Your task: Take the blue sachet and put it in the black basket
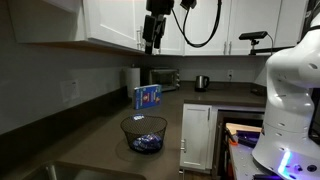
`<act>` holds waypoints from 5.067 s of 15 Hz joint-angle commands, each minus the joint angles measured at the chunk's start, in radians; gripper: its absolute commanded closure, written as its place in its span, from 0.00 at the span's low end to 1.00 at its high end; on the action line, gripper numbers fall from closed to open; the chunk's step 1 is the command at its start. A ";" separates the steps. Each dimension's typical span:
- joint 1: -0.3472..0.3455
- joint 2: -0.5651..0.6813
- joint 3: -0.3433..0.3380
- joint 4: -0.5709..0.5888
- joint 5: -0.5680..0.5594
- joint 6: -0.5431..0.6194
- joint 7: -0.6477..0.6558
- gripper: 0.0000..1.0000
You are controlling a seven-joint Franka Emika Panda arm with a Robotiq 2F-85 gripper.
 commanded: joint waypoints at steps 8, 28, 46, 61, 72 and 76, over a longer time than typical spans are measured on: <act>-0.038 0.280 -0.161 0.070 -0.095 0.143 -0.044 0.00; -0.085 0.571 -0.392 0.048 0.022 0.668 -0.145 0.00; -0.025 1.115 -0.495 0.217 0.068 1.142 -0.200 0.00; -0.001 1.366 -0.586 0.521 0.071 0.956 -0.176 0.59; 0.072 1.075 -0.687 0.275 0.018 0.908 -0.130 0.92; 0.071 0.855 -0.703 0.082 -0.006 0.895 -0.140 0.92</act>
